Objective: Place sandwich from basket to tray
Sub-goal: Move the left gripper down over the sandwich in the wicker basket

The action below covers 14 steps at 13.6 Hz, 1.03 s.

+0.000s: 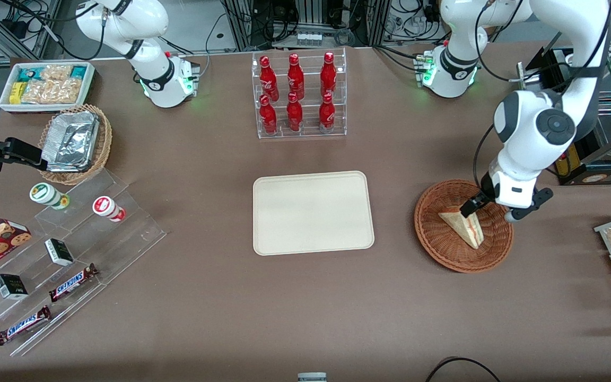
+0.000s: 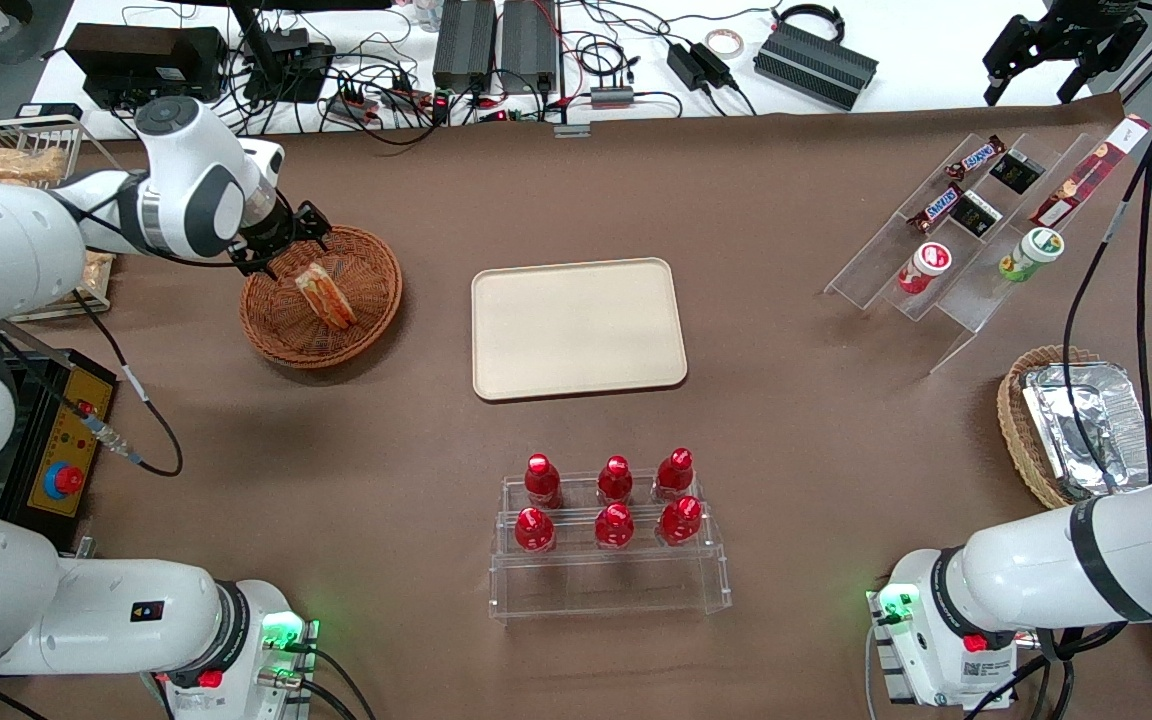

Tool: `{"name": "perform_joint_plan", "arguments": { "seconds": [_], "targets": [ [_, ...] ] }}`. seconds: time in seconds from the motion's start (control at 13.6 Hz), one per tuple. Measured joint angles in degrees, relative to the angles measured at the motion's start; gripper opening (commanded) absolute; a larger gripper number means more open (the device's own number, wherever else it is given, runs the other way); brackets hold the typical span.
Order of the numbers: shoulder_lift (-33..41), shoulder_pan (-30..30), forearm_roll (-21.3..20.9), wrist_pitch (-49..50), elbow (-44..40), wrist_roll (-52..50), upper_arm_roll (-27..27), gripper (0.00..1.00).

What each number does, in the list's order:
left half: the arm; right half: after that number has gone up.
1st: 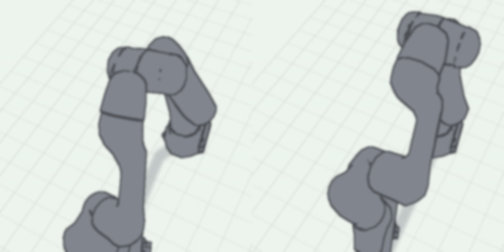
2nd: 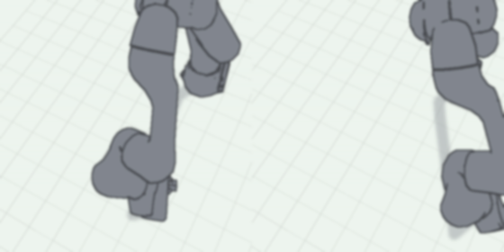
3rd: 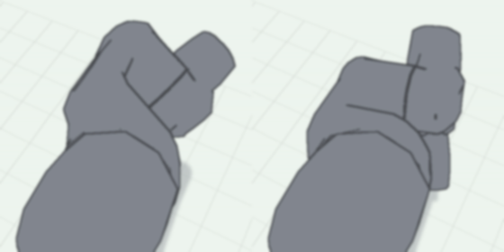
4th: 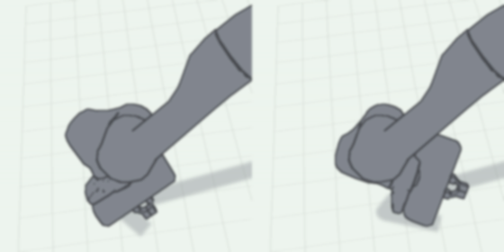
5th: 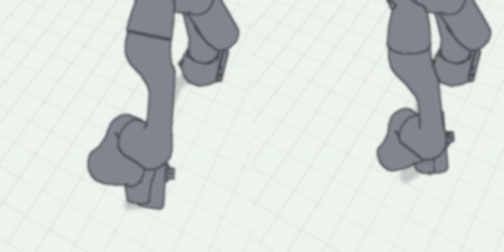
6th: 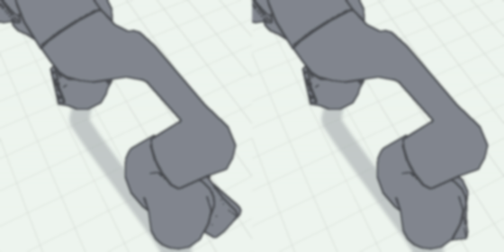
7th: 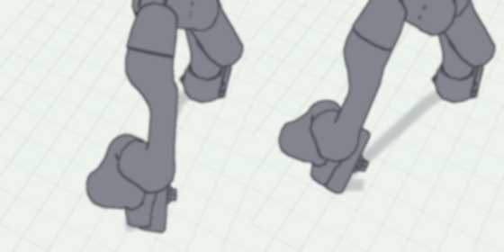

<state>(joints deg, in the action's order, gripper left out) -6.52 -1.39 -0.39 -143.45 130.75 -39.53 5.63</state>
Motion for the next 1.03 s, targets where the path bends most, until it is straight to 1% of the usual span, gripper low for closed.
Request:
{"name": "perform_joint_plan", "arguments": {
  "seconds": [0.15, 0.22, 0.29, 0.37, 0.44, 0.66, 0.73, 0.88, 1.03],
  "targets": [
    [-3.0, 0.0, 0.0, -3.4, 0.6, -0.1, 0.0, 1.0],
    [-4.6, 0.0, 0.0, -5.1, 0.9, -0.1, 0.0, 0.9],
    [-6.1, 0.0, 0.0, -7.0, 1.2, -0.1, 0.0, 0.59],
    [-7.4, 0.0, 0.0, -8.2, 1.3, -0.2, 0.0, 0.2],
    [-8.2, 0.0, 0.0, -8.8, 1.3, -0.3, 0.0, 0.0],
    [-7.9, 0.0, 0.0, -8.4, 0.7, -0.5, 0.0, 0.0],
    [-7.3, 0.0, 0.0, -6.5, -0.1, -0.5, 0.0, 0.0],
    [-5.0, 0.0, 0.0, 1.7, -3.6, -0.5, 0.0, 0.0],
    [-2.2, -0.6, 0.0, 11.8, -9.3, -0.5, 0.0, 0.0]
  ]
}}
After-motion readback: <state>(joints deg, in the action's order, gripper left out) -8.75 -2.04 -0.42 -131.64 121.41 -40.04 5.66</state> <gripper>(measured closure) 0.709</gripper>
